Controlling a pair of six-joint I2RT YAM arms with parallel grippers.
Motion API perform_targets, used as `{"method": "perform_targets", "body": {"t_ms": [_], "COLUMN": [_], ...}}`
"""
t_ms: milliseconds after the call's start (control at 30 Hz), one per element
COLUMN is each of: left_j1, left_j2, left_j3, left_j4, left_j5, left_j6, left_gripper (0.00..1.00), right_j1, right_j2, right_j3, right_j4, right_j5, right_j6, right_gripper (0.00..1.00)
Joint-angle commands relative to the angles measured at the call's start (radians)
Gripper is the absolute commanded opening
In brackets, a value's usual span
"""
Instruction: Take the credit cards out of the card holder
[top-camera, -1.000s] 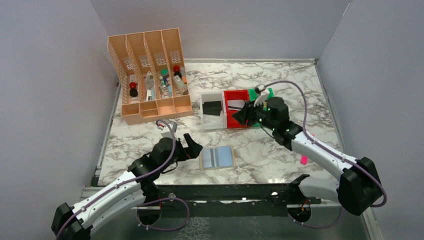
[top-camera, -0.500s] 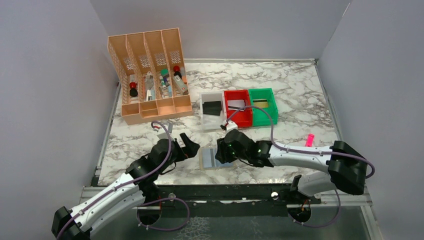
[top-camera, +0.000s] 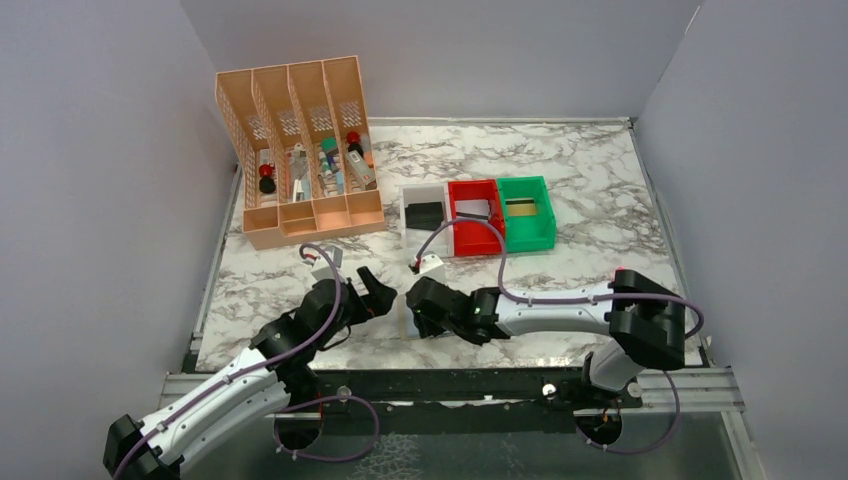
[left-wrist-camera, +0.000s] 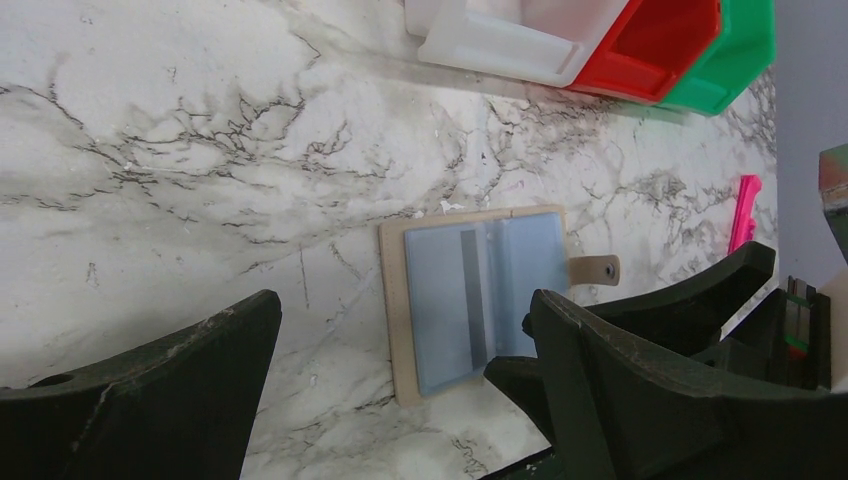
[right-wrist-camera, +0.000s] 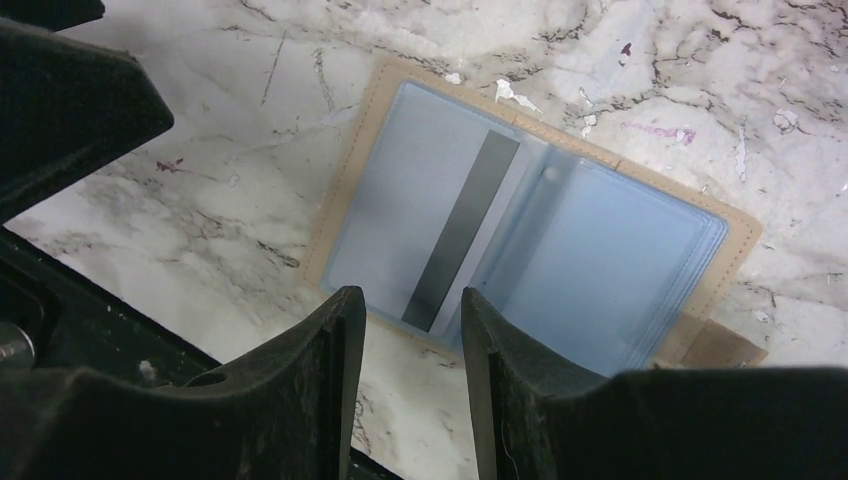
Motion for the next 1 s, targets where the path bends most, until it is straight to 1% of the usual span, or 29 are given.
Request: {"method": "perform_targets", "body": {"t_ms": [0,167,367,633,967], "left_j1": [0.003,0.003,0.003,0.003,0.003], "left_j2": [-0.033,-0.062,-0.087,-0.091,-0.095], "left_j3": [-0.015,-0.023,-0.031,-0.038,-0.039], "left_j4": [-0.027,-0.049,-0.054,-0.067,-0.067], "left_j5": [-0.039,-0.039,-0.035,-0.028,-0.027], "left_j6": [-0.010,-0.014,-0.019,-0.008,-0.013], "left_gripper": [0.99,0.99,0.99,0.99,0.99], "right_j1": [0.017,0.027,0.036,0.039,0.039], "right_j2": [0.031,0.057,0.100,0.130,0.229], "right_j3": [0.047,0.062,0.111,0.144,0.218], "right_j4": [-0.061,-0.055,-0.103,-0.146,-0.169], "right_j5": [0.082,0.067,0.091,0.116,0.123], "right_j6": [0.026,0.033,0.044,0.059,0.046], "right_gripper": [0.46,0.47,0.47,0.47,0.48]}}
